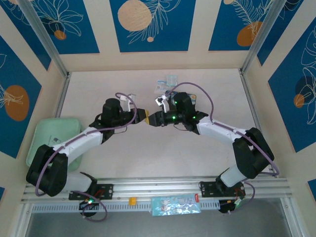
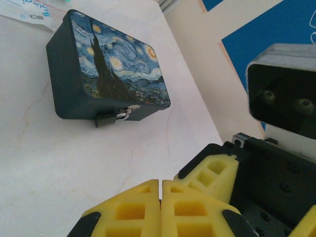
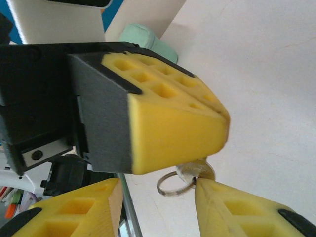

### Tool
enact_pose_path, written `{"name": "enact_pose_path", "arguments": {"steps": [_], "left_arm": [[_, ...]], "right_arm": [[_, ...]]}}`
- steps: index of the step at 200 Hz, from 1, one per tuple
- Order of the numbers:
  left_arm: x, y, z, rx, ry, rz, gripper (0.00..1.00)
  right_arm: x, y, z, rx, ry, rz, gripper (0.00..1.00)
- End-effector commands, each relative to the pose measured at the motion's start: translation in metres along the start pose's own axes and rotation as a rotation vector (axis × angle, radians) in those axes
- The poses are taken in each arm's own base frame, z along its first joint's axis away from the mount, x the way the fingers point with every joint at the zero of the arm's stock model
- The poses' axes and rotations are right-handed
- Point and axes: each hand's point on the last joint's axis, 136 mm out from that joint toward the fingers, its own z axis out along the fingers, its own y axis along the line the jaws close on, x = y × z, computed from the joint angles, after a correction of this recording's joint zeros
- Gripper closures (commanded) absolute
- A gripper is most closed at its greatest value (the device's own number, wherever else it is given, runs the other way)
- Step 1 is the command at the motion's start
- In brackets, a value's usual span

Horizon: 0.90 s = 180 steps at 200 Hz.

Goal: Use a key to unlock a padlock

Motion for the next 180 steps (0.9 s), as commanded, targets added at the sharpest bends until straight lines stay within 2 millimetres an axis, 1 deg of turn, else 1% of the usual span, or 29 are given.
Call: {"name": "enact_pose_path", "arguments": {"steps": [1,32,66,97,152,180], "left_arm": [[-0.008,-0.014,-0.003,0.068,-0.029,-0.009,1.00],[-0.009,-0.019,-0.002,0.102,-0.035,-0.025,1.00],[-0.009,-0.022,-0.002,0.118,-0.032,-0.028,1.00],[-0.009,-0.022,-0.003,0.118,-0.035,-0.026,1.00],[-0.009,-0.021,-0.003,0.116,-0.040,-0.027,1.00],[-0.010,-0.023,-0.003,0.128,-0.044,-0.033,1.00]], "right_arm": [[-0.008,-0.002,0.003,0.001,-0.019,-0.032,0.56],[-0.009,-0.007,0.007,0.012,-0.026,-0.021,0.57],[-0.015,-0.019,0.004,0.058,-0.054,-0.010,0.57],[-0.015,-0.028,0.002,0.103,-0.065,-0.007,0.57],[-0.016,-0.035,-0.001,0.146,-0.080,-0.014,0.55],[-0.017,-0.030,0.001,0.112,-0.086,-0.012,0.56]]}}
